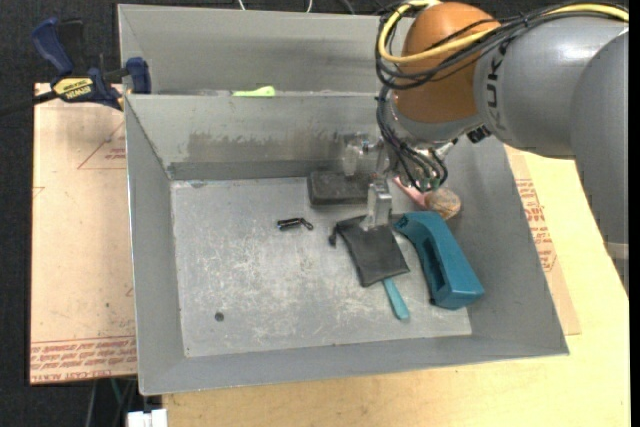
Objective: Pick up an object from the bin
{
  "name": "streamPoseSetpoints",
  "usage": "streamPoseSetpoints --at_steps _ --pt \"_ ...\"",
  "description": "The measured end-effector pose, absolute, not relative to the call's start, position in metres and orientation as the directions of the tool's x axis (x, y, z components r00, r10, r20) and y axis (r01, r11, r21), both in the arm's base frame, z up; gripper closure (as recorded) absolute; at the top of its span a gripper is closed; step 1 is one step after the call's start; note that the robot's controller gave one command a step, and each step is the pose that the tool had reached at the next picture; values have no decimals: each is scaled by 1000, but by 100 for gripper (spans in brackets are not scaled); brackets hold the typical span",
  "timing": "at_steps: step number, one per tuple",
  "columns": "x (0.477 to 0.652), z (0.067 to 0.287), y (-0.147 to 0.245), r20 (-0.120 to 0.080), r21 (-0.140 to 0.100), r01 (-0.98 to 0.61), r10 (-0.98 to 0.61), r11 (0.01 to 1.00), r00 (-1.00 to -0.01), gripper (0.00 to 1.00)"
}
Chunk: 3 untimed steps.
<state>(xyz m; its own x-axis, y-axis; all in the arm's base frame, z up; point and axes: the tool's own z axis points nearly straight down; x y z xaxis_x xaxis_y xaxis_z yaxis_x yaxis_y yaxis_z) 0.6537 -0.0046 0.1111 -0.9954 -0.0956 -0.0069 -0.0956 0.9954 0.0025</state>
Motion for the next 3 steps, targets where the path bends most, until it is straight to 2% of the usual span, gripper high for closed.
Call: streamPoseSetpoints --at_steps 1,2,3 --pt "633 85 -27 -6 1 -161 -161 987 -987 0" --pt "655 77 -33 -26 0 -122 -122 993 -992 100" --pt "655 77 -33 -25 0 -121 -121 993 -992 100"
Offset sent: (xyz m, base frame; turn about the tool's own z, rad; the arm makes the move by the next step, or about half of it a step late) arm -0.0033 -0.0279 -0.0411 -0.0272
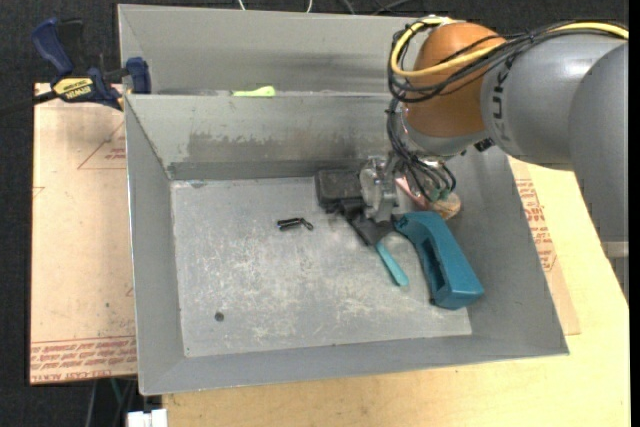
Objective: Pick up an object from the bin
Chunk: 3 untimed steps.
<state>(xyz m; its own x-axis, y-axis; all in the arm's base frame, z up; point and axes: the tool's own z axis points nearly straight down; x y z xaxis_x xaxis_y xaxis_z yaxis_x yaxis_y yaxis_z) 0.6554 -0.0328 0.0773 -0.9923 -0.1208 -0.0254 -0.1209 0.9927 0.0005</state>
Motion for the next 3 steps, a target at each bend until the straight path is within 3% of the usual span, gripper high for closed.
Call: streamPoseSetpoints --at_steps 1,2,3 --pt "651 110 -27 -18 -1 -244 -244 970 -970 100" --pt "657 137 -35 -30 -9 -403 -403 915 -915 100" --pt "652 158 -31 -17 -3 -456 -456 890 -890 100"
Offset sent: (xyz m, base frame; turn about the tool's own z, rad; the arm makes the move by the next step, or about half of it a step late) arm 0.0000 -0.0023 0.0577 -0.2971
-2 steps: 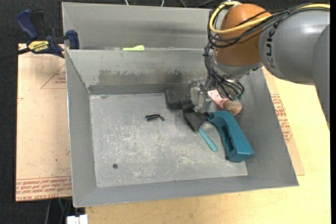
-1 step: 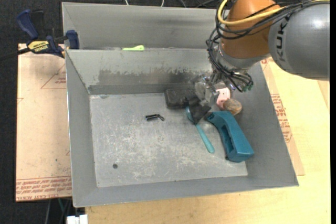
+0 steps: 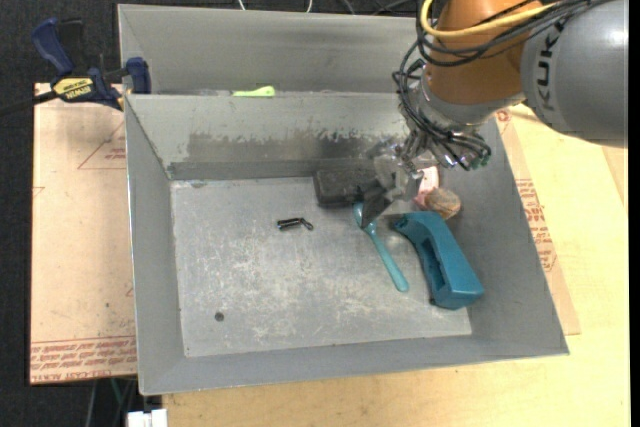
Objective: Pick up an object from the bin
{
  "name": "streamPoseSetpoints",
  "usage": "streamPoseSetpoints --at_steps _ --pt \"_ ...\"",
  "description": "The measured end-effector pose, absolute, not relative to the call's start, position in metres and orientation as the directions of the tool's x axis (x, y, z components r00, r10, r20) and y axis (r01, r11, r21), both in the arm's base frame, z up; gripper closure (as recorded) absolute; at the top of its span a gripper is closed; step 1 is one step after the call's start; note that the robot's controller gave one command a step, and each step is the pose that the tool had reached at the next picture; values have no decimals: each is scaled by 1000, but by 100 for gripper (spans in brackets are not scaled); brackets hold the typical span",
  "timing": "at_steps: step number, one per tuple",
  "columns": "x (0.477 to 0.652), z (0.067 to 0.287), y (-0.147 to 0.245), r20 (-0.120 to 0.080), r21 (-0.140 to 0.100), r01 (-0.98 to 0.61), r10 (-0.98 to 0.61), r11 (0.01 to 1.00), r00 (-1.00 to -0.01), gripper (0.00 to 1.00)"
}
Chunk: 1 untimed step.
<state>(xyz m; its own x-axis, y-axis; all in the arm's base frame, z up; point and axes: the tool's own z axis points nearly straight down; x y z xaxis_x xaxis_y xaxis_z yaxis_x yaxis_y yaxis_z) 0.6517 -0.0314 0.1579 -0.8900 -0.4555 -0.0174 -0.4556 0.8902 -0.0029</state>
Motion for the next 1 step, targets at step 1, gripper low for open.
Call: streamPoseSetpoints --at_steps 1 --pt "636 214 -12 -23 -7 -581 -581 814 -814 100"
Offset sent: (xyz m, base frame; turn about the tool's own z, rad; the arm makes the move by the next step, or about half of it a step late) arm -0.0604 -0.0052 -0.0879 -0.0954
